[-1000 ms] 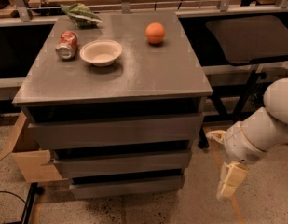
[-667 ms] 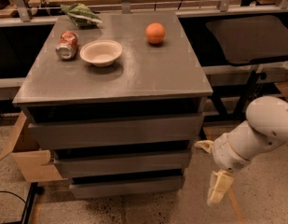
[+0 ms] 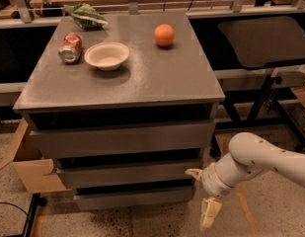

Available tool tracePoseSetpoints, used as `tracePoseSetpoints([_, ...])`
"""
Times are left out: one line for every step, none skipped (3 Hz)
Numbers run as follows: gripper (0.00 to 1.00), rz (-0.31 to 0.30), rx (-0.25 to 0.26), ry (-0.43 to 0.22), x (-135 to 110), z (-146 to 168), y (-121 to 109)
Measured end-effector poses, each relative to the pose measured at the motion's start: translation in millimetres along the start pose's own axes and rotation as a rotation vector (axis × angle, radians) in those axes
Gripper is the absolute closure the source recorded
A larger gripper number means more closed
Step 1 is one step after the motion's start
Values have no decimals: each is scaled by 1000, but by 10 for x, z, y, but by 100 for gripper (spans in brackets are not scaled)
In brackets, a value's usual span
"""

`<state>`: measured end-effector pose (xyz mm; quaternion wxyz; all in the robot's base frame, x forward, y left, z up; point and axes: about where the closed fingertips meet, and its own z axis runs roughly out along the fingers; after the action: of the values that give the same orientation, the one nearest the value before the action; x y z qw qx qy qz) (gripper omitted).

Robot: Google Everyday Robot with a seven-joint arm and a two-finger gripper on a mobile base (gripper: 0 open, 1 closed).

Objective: Open bottom drawer

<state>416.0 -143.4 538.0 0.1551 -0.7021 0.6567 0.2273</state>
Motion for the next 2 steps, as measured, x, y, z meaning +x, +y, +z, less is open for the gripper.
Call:
tracePoseSetpoints([0, 12, -35, -38, 33, 798, -6])
tracePoseSetpoints([0, 12, -35, -38, 32, 799, -5])
